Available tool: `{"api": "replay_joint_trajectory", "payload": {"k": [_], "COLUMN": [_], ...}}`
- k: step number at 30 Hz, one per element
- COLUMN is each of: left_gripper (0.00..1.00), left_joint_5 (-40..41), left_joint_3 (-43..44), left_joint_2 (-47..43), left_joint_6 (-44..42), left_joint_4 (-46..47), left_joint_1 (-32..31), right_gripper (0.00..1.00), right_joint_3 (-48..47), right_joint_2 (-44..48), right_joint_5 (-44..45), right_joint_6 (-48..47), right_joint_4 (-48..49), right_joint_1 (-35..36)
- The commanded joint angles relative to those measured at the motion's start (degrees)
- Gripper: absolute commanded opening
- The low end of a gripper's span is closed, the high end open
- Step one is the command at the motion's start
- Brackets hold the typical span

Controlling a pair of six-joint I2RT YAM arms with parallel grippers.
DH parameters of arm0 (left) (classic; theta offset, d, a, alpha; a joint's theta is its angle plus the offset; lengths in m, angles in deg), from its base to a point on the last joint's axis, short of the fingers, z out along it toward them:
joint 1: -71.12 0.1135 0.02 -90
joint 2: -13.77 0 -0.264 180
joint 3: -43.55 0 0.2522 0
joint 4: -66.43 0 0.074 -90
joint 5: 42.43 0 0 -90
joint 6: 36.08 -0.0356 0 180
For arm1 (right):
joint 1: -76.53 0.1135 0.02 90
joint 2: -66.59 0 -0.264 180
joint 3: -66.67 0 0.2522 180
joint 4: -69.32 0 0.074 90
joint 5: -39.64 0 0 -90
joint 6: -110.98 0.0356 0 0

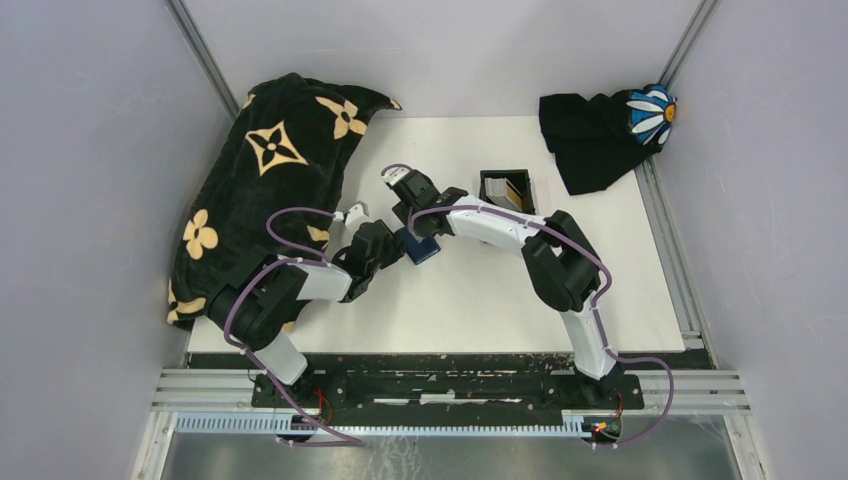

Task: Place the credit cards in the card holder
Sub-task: Close the card holder at the center of the board.

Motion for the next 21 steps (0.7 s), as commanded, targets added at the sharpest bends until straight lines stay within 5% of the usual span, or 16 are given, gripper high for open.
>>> {"api": "replay_joint_trajectory", "payload": {"k": [1,21], "left_gripper": [0.44,0.44], "left_joint_5": [0.78,0.82], "left_joint_3": [1.04,1.02], "left_joint_2": [1.00,1.24], "left_joint_6": [-2.00,-2.00], "left_joint_4": [1.44,1.70], "left_joint_1": [-0.25,-0.29], "right_gripper": [0.62,0.46], "right_joint_3": [-4.08,-7.06], "right_joint_2": [-1.69,-4.60], "right_joint_5": [-0.33,-5.95], "right_joint_6": [0.58,1.64], "right_joint_4": [-1.23,-3.98], "right_joint_1": [0.09,-1.92]}}
